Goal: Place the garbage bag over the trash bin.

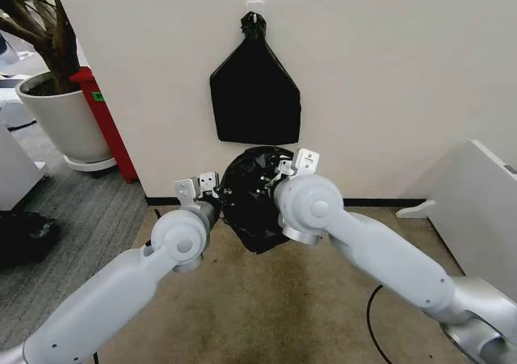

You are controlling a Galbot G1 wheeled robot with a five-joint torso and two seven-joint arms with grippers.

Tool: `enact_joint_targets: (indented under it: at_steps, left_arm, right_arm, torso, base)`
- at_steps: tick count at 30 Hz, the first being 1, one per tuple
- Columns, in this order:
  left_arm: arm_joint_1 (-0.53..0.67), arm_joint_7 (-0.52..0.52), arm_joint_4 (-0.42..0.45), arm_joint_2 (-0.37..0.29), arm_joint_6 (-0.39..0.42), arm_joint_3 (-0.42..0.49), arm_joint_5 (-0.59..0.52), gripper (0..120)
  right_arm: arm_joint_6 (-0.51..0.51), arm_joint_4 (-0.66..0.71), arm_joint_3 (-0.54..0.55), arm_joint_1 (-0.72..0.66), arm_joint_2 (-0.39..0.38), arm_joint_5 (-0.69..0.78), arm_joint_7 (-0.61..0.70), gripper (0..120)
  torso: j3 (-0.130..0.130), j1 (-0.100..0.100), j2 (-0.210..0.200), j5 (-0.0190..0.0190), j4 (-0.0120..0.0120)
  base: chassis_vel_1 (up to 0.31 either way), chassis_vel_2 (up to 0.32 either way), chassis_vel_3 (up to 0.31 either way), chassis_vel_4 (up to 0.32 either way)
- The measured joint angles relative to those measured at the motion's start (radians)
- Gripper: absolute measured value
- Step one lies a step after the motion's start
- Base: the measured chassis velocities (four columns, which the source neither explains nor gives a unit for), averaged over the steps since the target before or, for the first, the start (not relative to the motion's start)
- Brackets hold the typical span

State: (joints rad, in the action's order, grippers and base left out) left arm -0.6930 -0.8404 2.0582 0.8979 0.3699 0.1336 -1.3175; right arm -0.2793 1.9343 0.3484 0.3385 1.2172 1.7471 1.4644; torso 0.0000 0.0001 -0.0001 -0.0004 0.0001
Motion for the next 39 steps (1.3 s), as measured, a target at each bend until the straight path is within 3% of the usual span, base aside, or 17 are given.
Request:
enact_joint_targets:
  at_steps: [11, 17, 22, 39]
  left_arm:
    - [-0.031, 0.025, 0.027, -0.021, -0.01, -0.04, 0.031, 0]
    - [-0.069, 0.037, 0.028, -0.025, -0.01, -0.067, 0.047, 0]
    - [-0.089, 0.044, 0.03, -0.028, -0.01, -0.078, 0.058, 0]
    - [-0.138, 0.069, 0.132, -0.081, -0.028, -0.132, 0.049, 0]
  right_arm:
    - [0.009, -0.113, 0.015, 0.041, 0.031, -0.08, 0.037, 0]
    - [0.033, -0.069, 0.03, 0.018, 0.043, -0.081, 0.045, 0]
    - [0.048, -0.034, 0.067, -0.056, 0.097, -0.066, 0.042, 0]
    - [0.008, -0.35, 0.02, 0.001, 0.249, -0.178, -0.069, 0]
  torso:
    - [0.0, 0.0, 0.0, 0.0004, -0.0002]
    - [0.0, 0.0, 0.0, 0.0003, -0.0001]
    - [0.0, 0.0, 0.0, -0.0001, -0.0001]
    - [0.0, 0.0, 0.0, 0.0003, -0.0001]
  base:
    - [0.0, 0.0, 0.0, 0.0]
    - [0.0, 0.0, 0.0, 0.0]
    - [0.0, 0.0, 0.0, 0.0]
    - [0.0, 0.0, 0.0, 0.0]
